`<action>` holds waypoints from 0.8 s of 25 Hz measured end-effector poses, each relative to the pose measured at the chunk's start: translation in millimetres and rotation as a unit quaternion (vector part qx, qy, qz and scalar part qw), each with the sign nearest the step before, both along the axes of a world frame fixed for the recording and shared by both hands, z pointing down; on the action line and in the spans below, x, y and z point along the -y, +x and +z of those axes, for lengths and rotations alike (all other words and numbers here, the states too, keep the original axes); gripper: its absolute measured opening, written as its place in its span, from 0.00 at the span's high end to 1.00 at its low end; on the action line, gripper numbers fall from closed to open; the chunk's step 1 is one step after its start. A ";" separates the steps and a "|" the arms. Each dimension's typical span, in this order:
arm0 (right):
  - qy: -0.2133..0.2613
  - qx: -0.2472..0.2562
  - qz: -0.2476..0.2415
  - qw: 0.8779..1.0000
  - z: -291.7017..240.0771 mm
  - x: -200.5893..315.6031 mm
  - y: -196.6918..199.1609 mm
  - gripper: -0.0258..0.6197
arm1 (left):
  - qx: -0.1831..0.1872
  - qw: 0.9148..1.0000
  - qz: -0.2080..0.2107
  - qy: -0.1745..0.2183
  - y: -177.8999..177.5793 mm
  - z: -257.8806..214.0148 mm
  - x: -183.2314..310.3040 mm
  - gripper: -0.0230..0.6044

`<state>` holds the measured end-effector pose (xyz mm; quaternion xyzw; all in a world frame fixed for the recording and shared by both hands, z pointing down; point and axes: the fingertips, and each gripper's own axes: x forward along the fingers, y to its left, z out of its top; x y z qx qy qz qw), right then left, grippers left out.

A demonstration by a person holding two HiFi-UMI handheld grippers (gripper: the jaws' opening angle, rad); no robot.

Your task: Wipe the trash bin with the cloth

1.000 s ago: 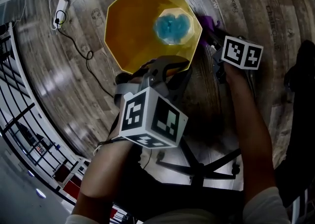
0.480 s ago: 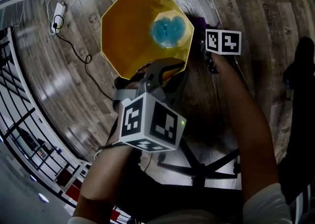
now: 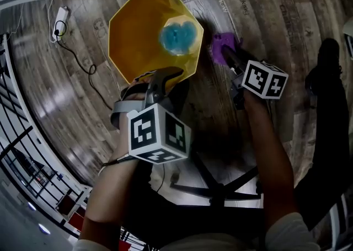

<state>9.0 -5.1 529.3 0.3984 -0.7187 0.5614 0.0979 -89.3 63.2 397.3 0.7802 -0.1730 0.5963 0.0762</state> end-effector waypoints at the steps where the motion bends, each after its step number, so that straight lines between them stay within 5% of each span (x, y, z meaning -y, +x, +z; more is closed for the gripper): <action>1: 0.001 0.014 0.010 1.000 -7.8 -3.8 2.0 0.74 | 0.002 1.000 -0.004 -0.002 0.0 2.6 1.1 0.81; 6: 0.025 0.061 0.028 0.997 -43.1 -6.8 3.9 0.74 | -0.015 0.999 -0.043 -0.029 6.4 12.0 5.4 0.92; 14: 0.131 0.134 -0.003 0.982 -123.8 14.3 -9.2 0.74 | -0.038 0.986 -0.160 -0.014 19.6 12.5 40.3 0.93; 20: 0.169 0.169 -0.037 0.970 -157.5 14.8 -22.7 0.74 | -0.040 0.983 -0.177 -0.014 19.7 12.3 45.7 0.93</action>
